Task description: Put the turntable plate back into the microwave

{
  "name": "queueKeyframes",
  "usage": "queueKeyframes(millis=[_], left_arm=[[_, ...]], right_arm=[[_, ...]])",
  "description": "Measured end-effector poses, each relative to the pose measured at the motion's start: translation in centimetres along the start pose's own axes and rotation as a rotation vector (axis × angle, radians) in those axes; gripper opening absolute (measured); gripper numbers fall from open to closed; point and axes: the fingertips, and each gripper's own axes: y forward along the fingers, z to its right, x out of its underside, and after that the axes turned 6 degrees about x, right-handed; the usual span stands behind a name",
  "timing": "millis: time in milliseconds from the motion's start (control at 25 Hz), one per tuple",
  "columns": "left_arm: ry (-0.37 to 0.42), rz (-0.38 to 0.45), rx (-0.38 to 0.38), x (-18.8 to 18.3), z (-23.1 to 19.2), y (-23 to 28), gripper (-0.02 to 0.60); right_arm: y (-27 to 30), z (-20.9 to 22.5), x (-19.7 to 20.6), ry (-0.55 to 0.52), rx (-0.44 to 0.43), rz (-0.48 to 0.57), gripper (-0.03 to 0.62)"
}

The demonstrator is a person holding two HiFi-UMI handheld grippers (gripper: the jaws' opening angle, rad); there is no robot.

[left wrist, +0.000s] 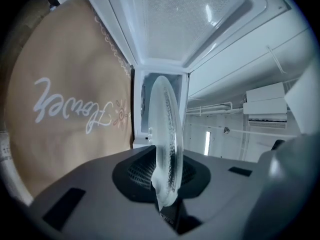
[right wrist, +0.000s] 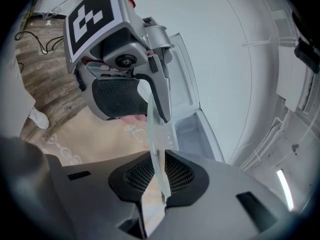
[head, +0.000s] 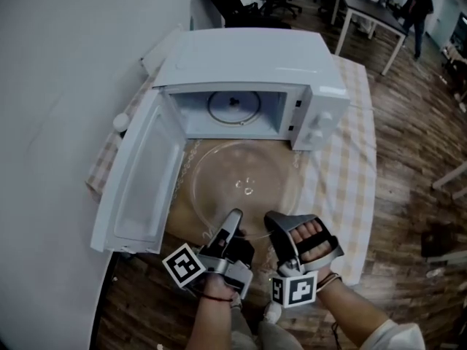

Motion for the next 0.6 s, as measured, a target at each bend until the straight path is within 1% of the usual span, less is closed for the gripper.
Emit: queueKeyframes(millis=[280, 600], left_arm=[[-0.017, -0.022, 0.024, -3.0, -0.4, 2.7, 0.041], [-0.019, -0.036, 0.035, -4.6, -0.5, 4.2, 0.041]], right_arm=[[3.8, 1.2, 0.2, -0.011, 0.016, -0.043, 0.071], [5.8, 1.8, 0.4, -0.013, 0.026, -0.049, 0.071]])
